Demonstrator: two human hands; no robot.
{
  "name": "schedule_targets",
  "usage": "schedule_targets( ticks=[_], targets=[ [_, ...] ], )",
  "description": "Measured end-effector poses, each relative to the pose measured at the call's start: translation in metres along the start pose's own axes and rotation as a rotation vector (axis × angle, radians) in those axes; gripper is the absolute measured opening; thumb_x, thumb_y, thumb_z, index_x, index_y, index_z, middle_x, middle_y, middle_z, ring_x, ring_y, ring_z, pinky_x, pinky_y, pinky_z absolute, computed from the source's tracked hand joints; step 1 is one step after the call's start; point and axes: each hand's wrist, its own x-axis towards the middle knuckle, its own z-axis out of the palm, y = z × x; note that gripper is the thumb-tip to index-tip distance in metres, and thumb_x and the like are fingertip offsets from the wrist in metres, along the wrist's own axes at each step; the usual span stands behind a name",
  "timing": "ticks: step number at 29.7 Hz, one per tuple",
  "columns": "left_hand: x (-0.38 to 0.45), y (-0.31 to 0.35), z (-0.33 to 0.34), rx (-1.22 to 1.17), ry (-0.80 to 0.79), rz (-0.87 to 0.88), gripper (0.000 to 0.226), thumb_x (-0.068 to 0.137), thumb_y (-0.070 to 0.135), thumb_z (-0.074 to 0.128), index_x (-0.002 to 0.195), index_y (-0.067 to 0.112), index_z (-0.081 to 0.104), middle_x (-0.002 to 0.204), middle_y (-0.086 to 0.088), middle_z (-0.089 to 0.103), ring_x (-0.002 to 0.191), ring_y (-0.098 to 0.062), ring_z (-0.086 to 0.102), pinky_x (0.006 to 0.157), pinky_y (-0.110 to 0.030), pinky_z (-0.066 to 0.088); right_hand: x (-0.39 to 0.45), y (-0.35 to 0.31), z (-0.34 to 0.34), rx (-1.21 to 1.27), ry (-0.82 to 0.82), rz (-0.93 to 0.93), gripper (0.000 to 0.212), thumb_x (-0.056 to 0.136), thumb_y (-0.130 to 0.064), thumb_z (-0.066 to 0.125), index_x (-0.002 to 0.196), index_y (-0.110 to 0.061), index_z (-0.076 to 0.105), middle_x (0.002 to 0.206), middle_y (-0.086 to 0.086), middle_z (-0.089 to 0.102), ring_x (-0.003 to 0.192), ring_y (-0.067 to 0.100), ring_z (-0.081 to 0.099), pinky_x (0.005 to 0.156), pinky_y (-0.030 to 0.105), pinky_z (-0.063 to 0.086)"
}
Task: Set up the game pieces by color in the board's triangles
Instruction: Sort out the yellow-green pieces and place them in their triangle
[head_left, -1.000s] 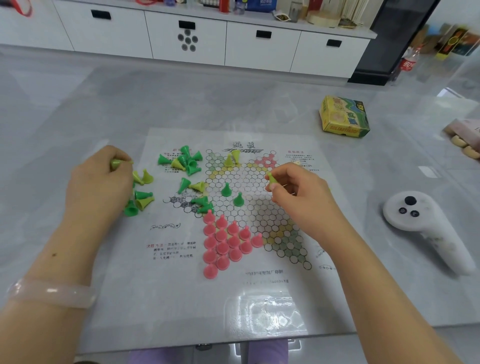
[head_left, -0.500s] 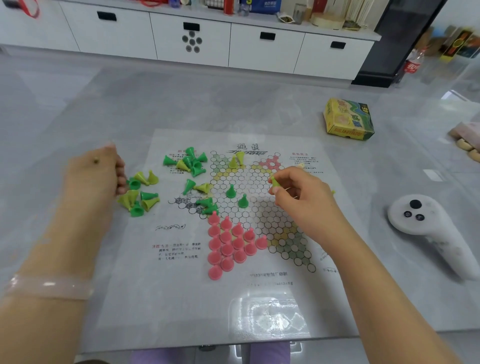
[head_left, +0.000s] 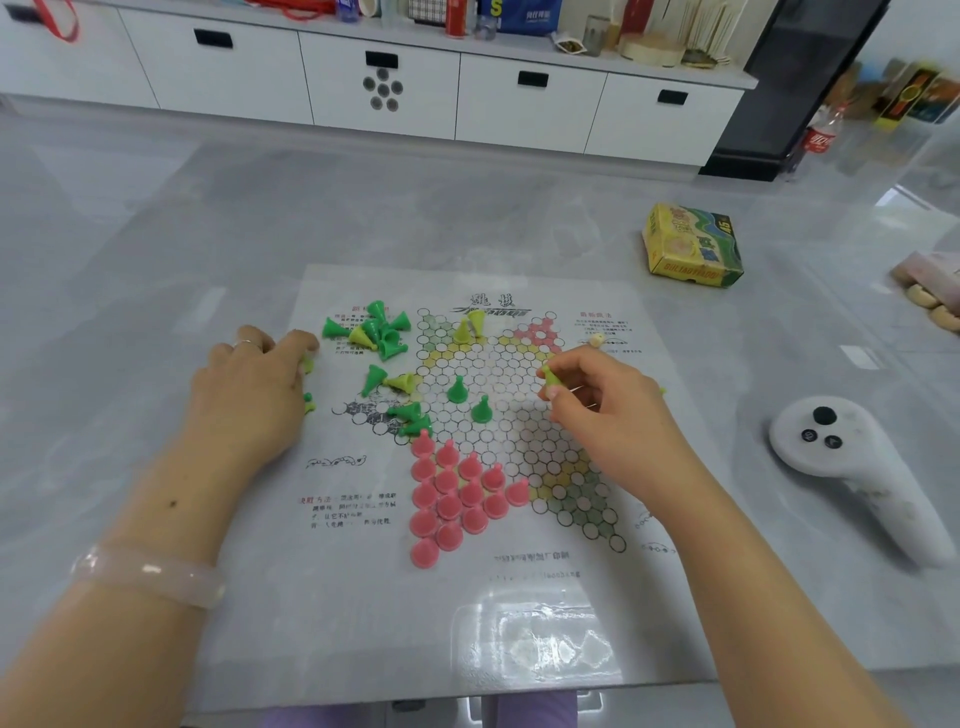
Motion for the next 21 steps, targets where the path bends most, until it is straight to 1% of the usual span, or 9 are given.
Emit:
schedule_targets(
  ticks=[3, 9, 11, 14, 18, 21],
  targets=[
    [-0.002, 0.002, -0.001, -0.026, -0.011, -0.020, 0.028, 0.096, 0.015, 0.033, 0.119, 0.015, 0.048, 0.116, -0.019, 0.042, 0.103, -0.036, 0.041, 0.085, -0.041, 0.033, 0.000, 0.000, 0.000, 0.001, -0.006, -0.004, 0.014, 0.088, -0.015, 0.055, 0.092, -0.029, 0.056, 0.083, -0.016, 0.060, 0.078, 0.007, 0.062, 0.065, 0.012, 0.042],
    [-0.001, 0.001, 0.002, -0.106, 0.011, -0.052, 0.018, 0.094, 0.011, 0.037, 0.107, 0.007, 0.048, 0.101, -0.016, 0.038, 0.085, -0.034, 0.042, 0.076, -0.039, 0.034, 0.000, 0.001, 0.000, -0.005, -0.010, -0.009, 0.014, 0.088, -0.015, 0.055, 0.092, -0.028, 0.057, 0.083, -0.016, 0.060, 0.078, 0.008, 0.061, 0.064, 0.011, 0.041],
    [-0.001, 0.001, 0.001, -0.127, 0.043, -0.084, 0.018, 0.095, 0.010, 0.036, 0.107, 0.005, 0.048, 0.103, -0.020, 0.040, 0.088, -0.038, 0.044, 0.076, -0.040, 0.034, 0.000, 0.001, 0.000, -0.003, -0.011, -0.009, 0.014, 0.088, -0.015, 0.055, 0.092, -0.028, 0.057, 0.083, -0.017, 0.059, 0.077, 0.007, 0.061, 0.063, 0.009, 0.041],
    [-0.001, -0.001, -0.004, -0.158, 0.158, -0.102, 0.019, 0.095, 0.010, 0.034, 0.107, 0.003, 0.048, 0.106, -0.026, 0.044, 0.093, -0.042, 0.045, 0.073, -0.040, 0.031, 0.000, 0.001, 0.000, 0.000, -0.007, -0.007, 0.014, 0.088, -0.016, 0.055, 0.091, -0.030, 0.056, 0.082, -0.017, 0.059, 0.076, 0.005, 0.061, 0.061, 0.006, 0.041],
    [-0.001, -0.004, -0.010, -0.187, 0.253, -0.057, 0.020, 0.097, 0.013, 0.033, 0.105, 0.001, 0.048, 0.104, -0.027, 0.046, 0.094, -0.041, 0.045, 0.070, -0.040, 0.029, 0.001, 0.001, 0.000, -0.006, -0.007, -0.004, 0.014, 0.088, -0.016, 0.055, 0.092, -0.030, 0.056, 0.084, -0.018, 0.059, 0.075, 0.002, 0.059, 0.061, 0.007, 0.039],
    [-0.001, -0.004, -0.012, -0.275, 0.294, -0.025, 0.019, 0.097, 0.012, 0.034, 0.104, 0.002, 0.049, 0.102, -0.025, 0.046, 0.092, -0.039, 0.044, 0.070, -0.039, 0.029, 0.001, 0.002, 0.001, -0.015, -0.003, -0.004, 0.014, 0.088, -0.016, 0.055, 0.092, -0.030, 0.056, 0.084, -0.017, 0.059, 0.075, 0.002, 0.059, 0.061, 0.009, 0.039]
  ],
)
